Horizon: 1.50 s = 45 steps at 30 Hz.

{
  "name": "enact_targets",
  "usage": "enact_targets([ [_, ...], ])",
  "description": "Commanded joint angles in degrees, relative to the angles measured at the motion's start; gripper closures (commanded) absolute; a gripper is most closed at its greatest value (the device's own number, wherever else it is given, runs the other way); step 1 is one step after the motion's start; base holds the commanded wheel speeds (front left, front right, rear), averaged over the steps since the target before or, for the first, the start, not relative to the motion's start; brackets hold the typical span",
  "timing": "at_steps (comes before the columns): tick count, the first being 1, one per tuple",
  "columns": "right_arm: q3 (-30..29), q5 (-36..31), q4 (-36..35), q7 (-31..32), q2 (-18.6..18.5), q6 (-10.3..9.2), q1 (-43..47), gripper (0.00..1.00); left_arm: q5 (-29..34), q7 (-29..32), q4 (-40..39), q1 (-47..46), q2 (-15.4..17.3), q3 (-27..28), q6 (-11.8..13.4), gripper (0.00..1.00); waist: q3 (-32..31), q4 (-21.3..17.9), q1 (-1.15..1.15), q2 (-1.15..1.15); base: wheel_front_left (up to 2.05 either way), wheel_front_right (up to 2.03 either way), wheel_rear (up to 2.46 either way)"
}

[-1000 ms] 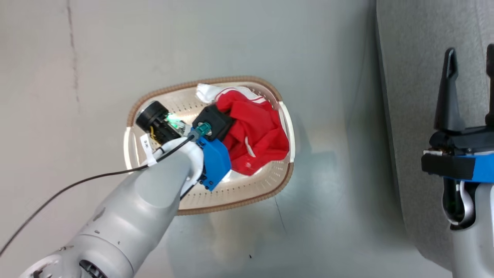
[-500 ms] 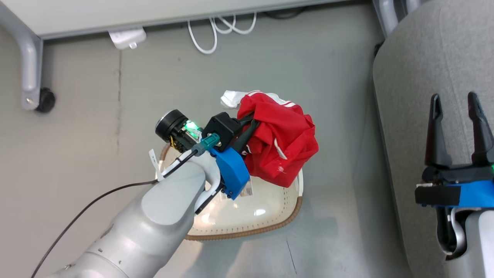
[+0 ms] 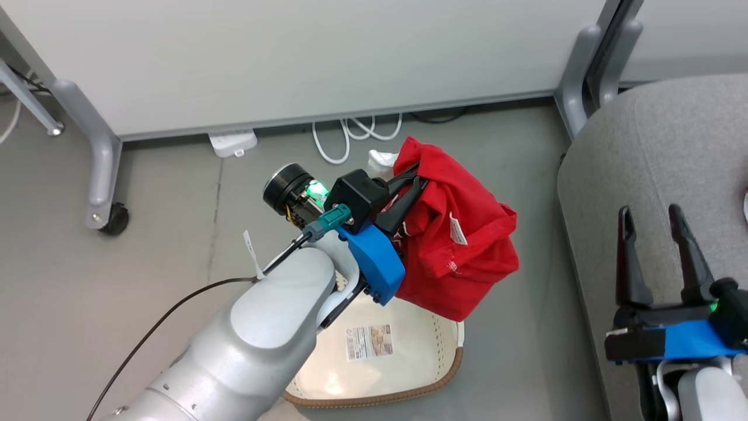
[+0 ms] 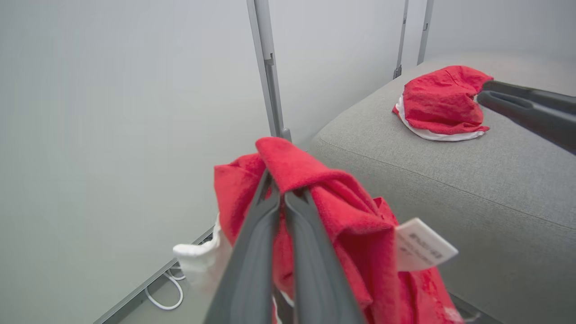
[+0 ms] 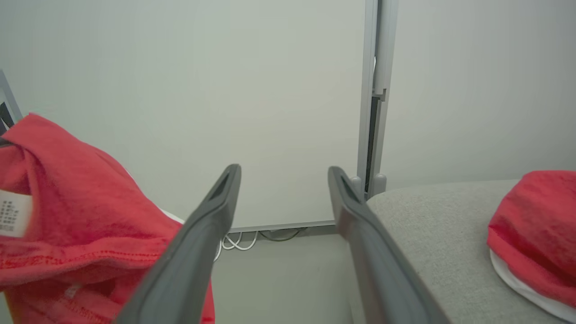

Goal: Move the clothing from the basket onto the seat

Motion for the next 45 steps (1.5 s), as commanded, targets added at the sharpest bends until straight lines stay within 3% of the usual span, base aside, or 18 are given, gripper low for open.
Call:
enact_targets([
  [1,0.2,-0.5,0.4,0.0,0.5,-0.02,1.6,0.00,-0.4,-0.3,-0.6,0.0,0.1,0.2,-0.1,1.00,-2.0,0.5,0.01,0.00,0.00,0.00,0.00],
  [23,2.5,0.1,-0.4,0.0,1.2,-0.02,3.8,0.00,-2.1,-0.3,-1.2,0.4,-0.3,-1.5,0.7,1.00,-4.9,1.6,0.01,0.00,0.00,0.00,0.00],
  [28,5.6,0.0,-1.1,0.0,0.7,-0.02,2.5,0.00,-2.2,-0.3,-0.9,0.1,-0.3,-1.5,0.7,1.00,-4.7,1.4,0.01,0.00,0.00,0.00,0.00],
  [35,14.7,0.1,-1.1,0.0,-0.7,-0.02,-0.8,0.00,-2.0,-0.3,-0.4,-0.8,-0.3,-1.5,0.7,1.00,-4.0,1.3,0.01,0.00,0.00,0.00,0.00],
  [45,24.0,0.1,2.8,0.0,-1.0,-0.02,-7.7,0.00,-1.9,-0.3,-0.3,-2.1,-0.2,-1.8,0.7,1.00,-2.5,1.7,0.01,0.00,0.00,0.00,0.00],
])
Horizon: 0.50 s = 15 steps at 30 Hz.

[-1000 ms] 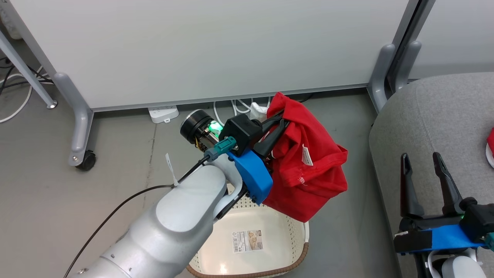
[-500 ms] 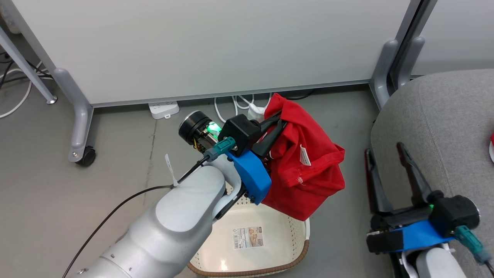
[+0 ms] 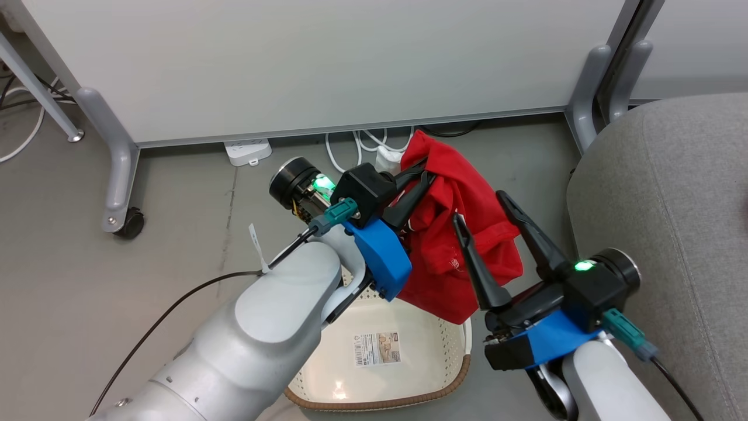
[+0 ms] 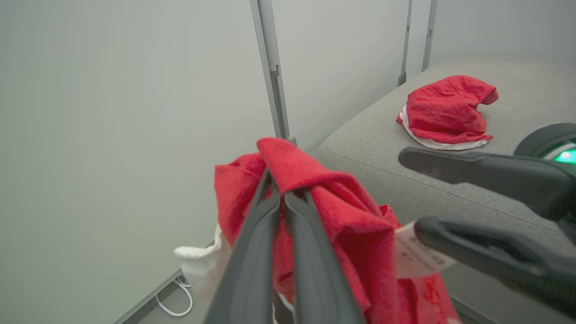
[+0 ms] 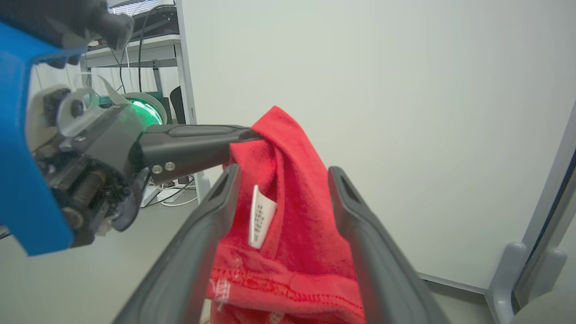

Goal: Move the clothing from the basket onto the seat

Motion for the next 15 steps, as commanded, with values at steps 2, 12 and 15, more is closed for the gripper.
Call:
enact_targets([
  [2,1.6,-0.3,2.1,0.0,-0.1,-0.02,-2.1,0.00,0.1,-0.3,-0.3,-0.8,0.1,-0.3,0.2,1.00,0.4,0.1,0.00,0.00,0.00,0.00,0.00],
  [12,4.5,-1.8,14.3,0.0,1.7,-0.02,-9.4,0.00,-0.6,-0.3,-1.2,-1.8,0.1,-1.2,0.6,1.00,1.6,0.5,0.00,0.00,0.00,0.00,0.00],
  [15,4.6,-2.3,17.5,0.0,2.6,-0.02,-11.3,0.00,-0.9,-0.3,-1.5,-2.2,0.1,-1.7,0.8,1.00,2.0,0.7,0.00,0.00,0.00,0.00,0.00],
])
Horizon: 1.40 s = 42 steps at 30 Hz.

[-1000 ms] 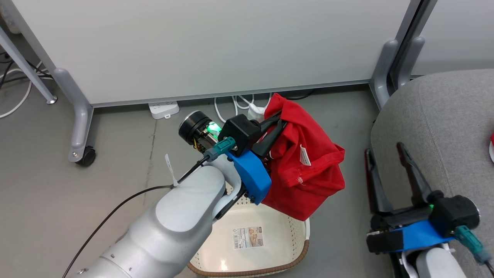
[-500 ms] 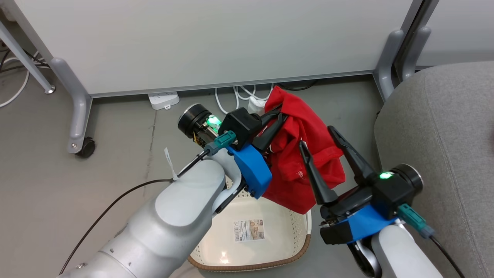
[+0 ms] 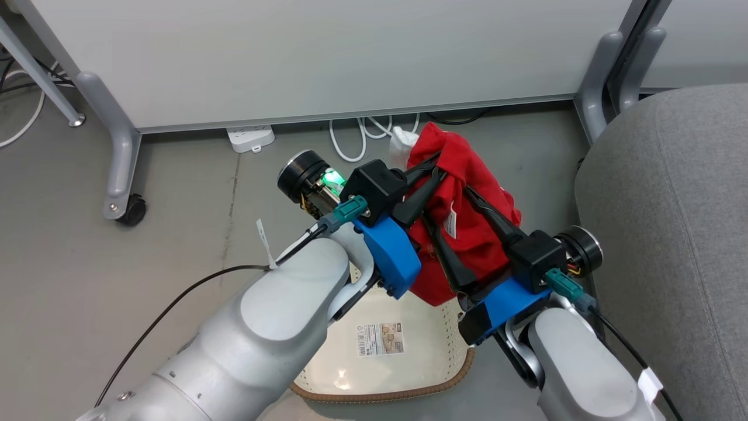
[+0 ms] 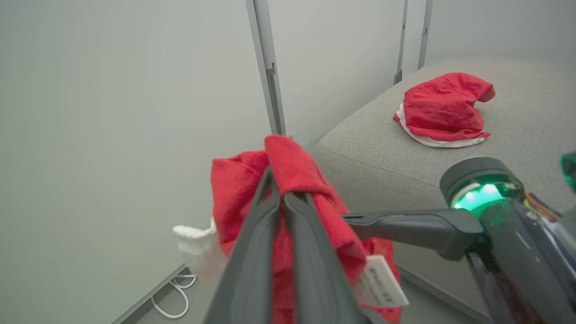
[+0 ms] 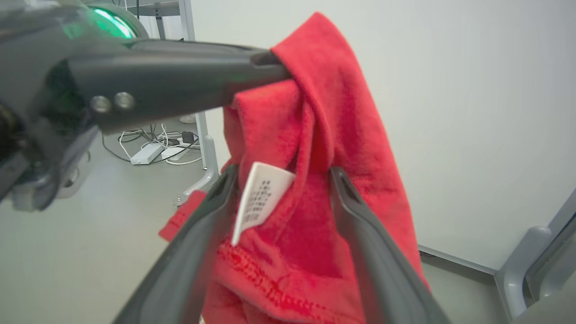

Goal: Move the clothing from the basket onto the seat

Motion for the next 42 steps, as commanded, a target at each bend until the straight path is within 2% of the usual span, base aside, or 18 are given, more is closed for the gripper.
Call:
enact_targets([
  [1,-0.1,-0.4,1.6,0.0,0.7,-0.02,-1.8,0.00,-0.4,-0.3,-0.4,-1.1,0.1,-0.2,0.3,1.00,0.3,0.1,-0.01,0.00,0.00,0.00,0.00],
  [9,-1.3,-0.6,7.2,0.0,2.3,-0.02,-6.2,0.00,-1.1,-0.3,-1.1,-1.8,0.1,-1.3,0.8,1.00,1.1,0.6,-0.01,0.00,0.00,0.00,0.00],
  [18,-1.5,1.8,8.8,0.0,2.6,-0.02,-8.3,0.00,-2.0,-0.3,-1.3,-2.2,0.1,-2.6,1.2,1.00,1.4,1.0,-0.01,0.00,0.00,0.00,0.00],
  [19,-1.4,2.1,9.0,0.0,2.5,-0.02,-8.4,0.16,-2.1,-0.3,-1.4,-2.2,0.1,-2.6,1.2,1.00,1.3,1.0,-0.01,0.00,0.00,0.00,0.00],
  [20,-1.3,2.2,9.1,0.0,2.6,-0.02,-8.5,0.52,-2.2,-0.3,-1.4,-2.2,0.1,-2.7,1.3,1.00,1.3,1.0,-0.01,0.00,0.00,0.00,0.00],
  [21,-1.2,2.3,9.3,0.0,2.6,-0.02,-8.6,1.00,-2.3,-0.3,-1.4,-2.1,0.1,-2.8,1.3,1.00,1.2,1.0,-0.01,0.00,0.00,0.00,0.00],
  [42,-0.8,2.4,9.8,0.0,2.6,-0.02,-8.1,1.00,-2.9,-0.3,-1.3,-1.9,0.1,-3.2,1.6,1.00,0.7,0.9,-0.01,0.00,0.00,0.00,0.00],
])
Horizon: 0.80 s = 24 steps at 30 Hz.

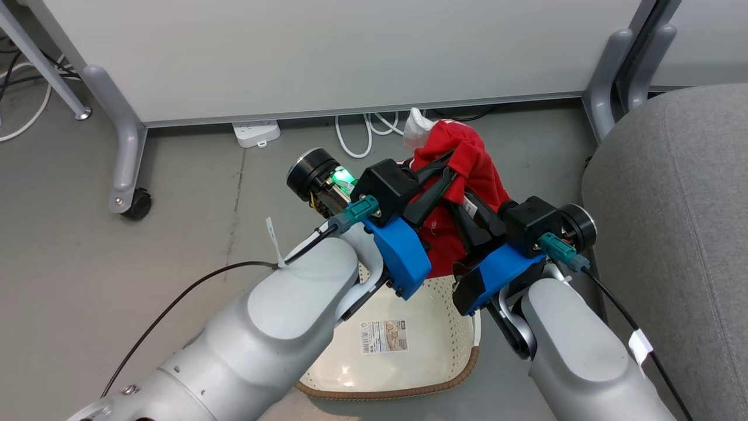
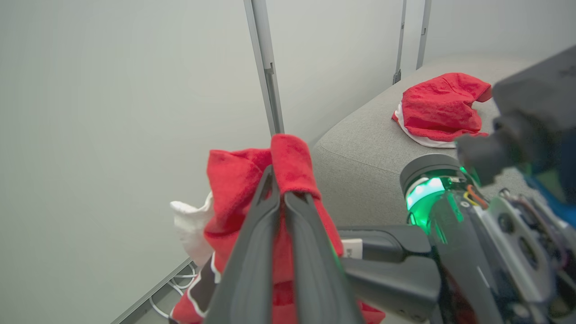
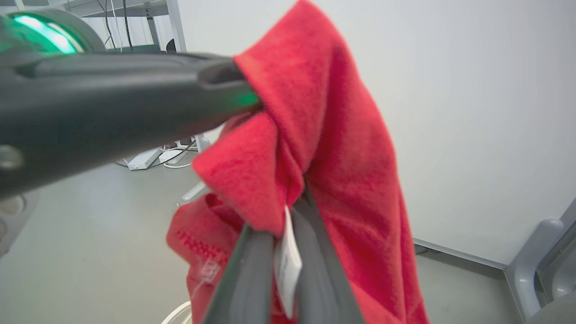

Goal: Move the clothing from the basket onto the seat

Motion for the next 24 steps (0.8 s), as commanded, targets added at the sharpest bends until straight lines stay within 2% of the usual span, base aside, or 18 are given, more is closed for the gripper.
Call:
enact_targets([
  [1,0.2,-0.1,0.1,0.0,0.1,-0.02,-0.5,1.00,-0.4,-0.3,-0.2,-0.4,0.1,0.0,0.3,1.00,0.1,0.1,0.00,0.00,0.00,0.00,0.00],
  [5,0.1,-0.1,0.1,0.0,0.1,-0.02,-0.7,1.00,-0.3,-0.3,-0.2,-0.5,0.1,-0.1,0.4,1.00,0.2,0.1,0.00,0.00,0.00,0.00,0.00],
  [6,0.0,-0.2,0.1,0.0,0.1,-0.02,-0.8,1.00,0.0,-0.3,-0.5,-0.7,0.1,0.1,0.6,0.01,0.3,0.1,0.00,0.00,0.00,0.00,0.00],
  [24,0.1,-0.4,0.0,0.0,0.1,-0.02,-1.1,1.00,2.2,-0.3,-0.4,-0.8,0.1,1.6,0.8,0.00,1.2,-0.5,0.00,0.00,0.00,0.00,0.00],
])
